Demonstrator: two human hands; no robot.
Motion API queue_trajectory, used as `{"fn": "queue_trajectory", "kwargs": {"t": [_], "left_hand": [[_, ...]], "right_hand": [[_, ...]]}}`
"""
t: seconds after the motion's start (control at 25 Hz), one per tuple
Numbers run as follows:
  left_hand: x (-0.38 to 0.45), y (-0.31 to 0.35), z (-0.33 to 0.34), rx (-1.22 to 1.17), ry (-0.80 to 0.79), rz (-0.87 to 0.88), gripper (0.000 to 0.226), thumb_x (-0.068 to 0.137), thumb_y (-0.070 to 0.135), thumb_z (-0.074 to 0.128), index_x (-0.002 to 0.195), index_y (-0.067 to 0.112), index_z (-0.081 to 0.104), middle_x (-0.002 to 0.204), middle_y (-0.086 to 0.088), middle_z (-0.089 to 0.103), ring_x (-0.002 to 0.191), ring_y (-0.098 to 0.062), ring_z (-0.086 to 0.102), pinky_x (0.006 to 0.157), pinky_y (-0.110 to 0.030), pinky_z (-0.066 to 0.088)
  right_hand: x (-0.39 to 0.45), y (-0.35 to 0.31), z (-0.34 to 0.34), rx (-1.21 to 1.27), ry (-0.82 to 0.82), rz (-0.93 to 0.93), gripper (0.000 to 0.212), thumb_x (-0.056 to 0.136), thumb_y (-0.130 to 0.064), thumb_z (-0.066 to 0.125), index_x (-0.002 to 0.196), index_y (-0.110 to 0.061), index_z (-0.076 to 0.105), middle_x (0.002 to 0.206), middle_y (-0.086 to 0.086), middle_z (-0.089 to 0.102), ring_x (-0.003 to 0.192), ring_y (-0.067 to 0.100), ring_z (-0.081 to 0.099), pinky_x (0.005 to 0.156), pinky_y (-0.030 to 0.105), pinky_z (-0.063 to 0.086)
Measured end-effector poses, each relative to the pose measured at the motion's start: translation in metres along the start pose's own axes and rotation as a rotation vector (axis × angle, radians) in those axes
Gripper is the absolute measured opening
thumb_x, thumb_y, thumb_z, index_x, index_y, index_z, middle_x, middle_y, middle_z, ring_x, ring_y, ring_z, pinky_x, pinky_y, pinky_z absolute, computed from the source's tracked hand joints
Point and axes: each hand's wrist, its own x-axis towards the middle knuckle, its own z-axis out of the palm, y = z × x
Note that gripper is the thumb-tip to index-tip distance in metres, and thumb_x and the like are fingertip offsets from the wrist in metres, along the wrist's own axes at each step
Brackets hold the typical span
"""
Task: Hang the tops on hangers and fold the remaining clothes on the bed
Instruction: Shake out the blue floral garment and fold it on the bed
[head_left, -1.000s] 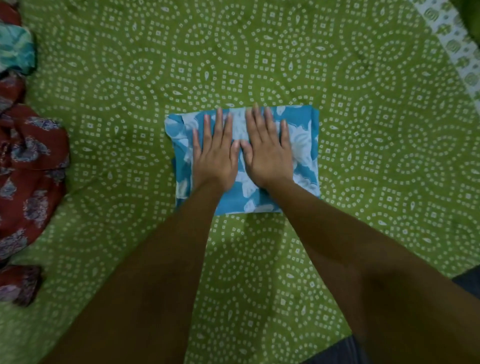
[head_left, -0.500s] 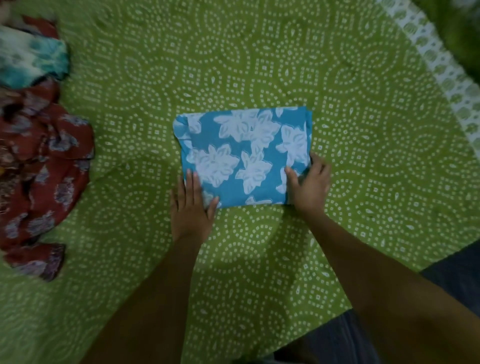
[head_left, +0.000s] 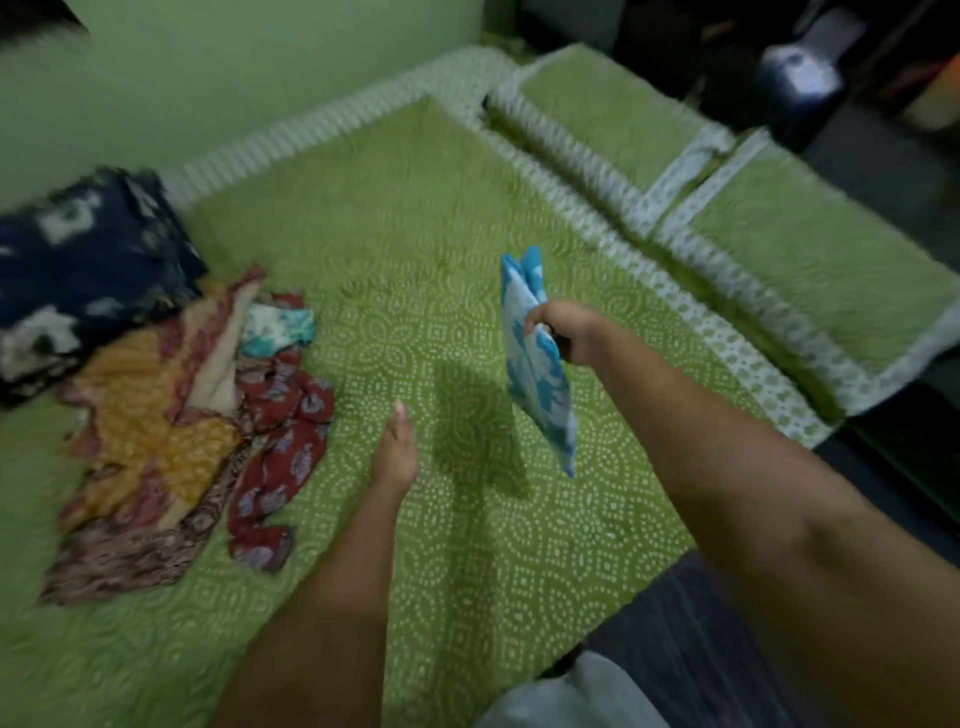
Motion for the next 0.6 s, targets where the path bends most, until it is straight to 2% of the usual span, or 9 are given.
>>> {"fn": "queue_trajectory", "kwargs": {"t": [0.08,0.16,0.24,0.32,0.4,0.44,0.48,0.56,0.6], "left_hand": [[-0.033,0.016,-0.023,-0.243,-0.152,-0.155,0.111,0.074,0.087,0.006,0.145,0.008,0.037,0.146,-0.020,0.041,0.133,-0.036,0.041,0.112,-0.044,0.031],[-0.065,0.038,-0.034,-0.391,-0.278,-0.221,0.104,0.083,0.078,0.001,0.145,0.002,0.035,0.142,-0.024,0.044,0.129,-0.039,0.044,0.108,-0.047,0.034],[-0.097,0.071,-0.037,-0.533,-0.399,-0.245,0.104,0.083,0.078,0.002,0.143,0.002,0.037,0.138,-0.022,0.049,0.121,-0.039,0.050,0.099,-0.048,0.041],[-0.129,0.121,-0.031,-0.724,-0.616,-0.194,0.108,0.076,0.086,0.006,0.145,0.008,0.036,0.138,-0.020,0.050,0.116,-0.042,0.052,0.090,-0.057,0.046],[-0.161,0.177,-0.015,-0.887,-0.862,-0.027,0.101,0.078,0.087,0.010,0.150,0.018,0.029,0.147,-0.018,0.040,0.127,-0.053,0.039,0.093,-0.071,0.037],[-0.178,0.205,-0.002,-0.935,-0.987,0.022,0.098,0.079,0.086,0.012,0.149,0.021,0.032,0.148,-0.017,0.039,0.130,-0.053,0.036,0.095,-0.071,0.035],[-0.200,0.233,0.013,-0.926,-1.033,0.084,0.098,0.078,0.087,0.013,0.144,0.021,0.042,0.146,-0.016,0.043,0.128,-0.051,0.040,0.094,-0.068,0.039],[-0.244,0.279,0.052,-0.857,-1.152,0.195,0.100,0.074,0.089,0.014,0.127,0.020,0.063,0.134,-0.015,0.056,0.118,-0.043,0.055,0.085,-0.060,0.050],[-0.266,0.297,0.077,-0.785,-1.212,0.224,0.100,0.073,0.089,0.015,0.119,0.018,0.068,0.129,-0.016,0.060,0.111,-0.041,0.060,0.080,-0.058,0.052]], "right_hand": [[-0.079,-0.042,-0.001,0.008,-0.040,-0.119,0.018,0.069,-0.006,0.059,0.080,-0.013,0.047,0.072,0.012,0.043,0.060,0.022,0.047,0.054,0.023,0.041],[-0.164,-0.074,-0.018,0.110,-0.073,-0.237,0.008,0.084,-0.002,0.048,0.086,-0.007,0.054,0.071,0.012,0.055,0.059,0.022,0.058,0.052,0.021,0.049],[-0.242,-0.093,-0.052,0.275,-0.031,-0.337,0.023,0.086,0.000,0.042,0.078,-0.002,0.063,0.064,0.010,0.067,0.052,0.020,0.065,0.047,0.023,0.053],[-0.305,-0.094,-0.089,0.435,0.014,-0.433,0.023,0.075,-0.001,0.047,0.073,-0.002,0.070,0.065,0.010,0.070,0.053,0.021,0.068,0.047,0.026,0.054],[-0.348,-0.074,-0.124,0.584,0.072,-0.510,0.032,0.058,-0.006,0.057,0.086,-0.002,0.071,0.077,0.012,0.073,0.064,0.025,0.071,0.054,0.032,0.057],[-0.362,-0.056,-0.145,0.637,0.102,-0.530,0.040,0.052,-0.007,0.060,0.090,-0.002,0.072,0.081,0.014,0.073,0.068,0.026,0.071,0.055,0.034,0.057],[-0.374,-0.034,-0.166,0.686,0.115,-0.539,0.042,0.048,-0.007,0.063,0.088,-0.001,0.074,0.083,0.015,0.073,0.069,0.028,0.071,0.055,0.035,0.057],[-0.394,0.012,-0.206,0.770,0.160,-0.544,0.049,0.040,-0.004,0.074,0.089,0.003,0.074,0.090,0.019,0.072,0.075,0.031,0.072,0.057,0.039,0.058],[-0.406,0.037,-0.230,0.821,0.190,-0.553,0.062,0.035,-0.002,0.080,0.096,0.004,0.072,0.097,0.021,0.071,0.080,0.033,0.071,0.061,0.042,0.059]]}}
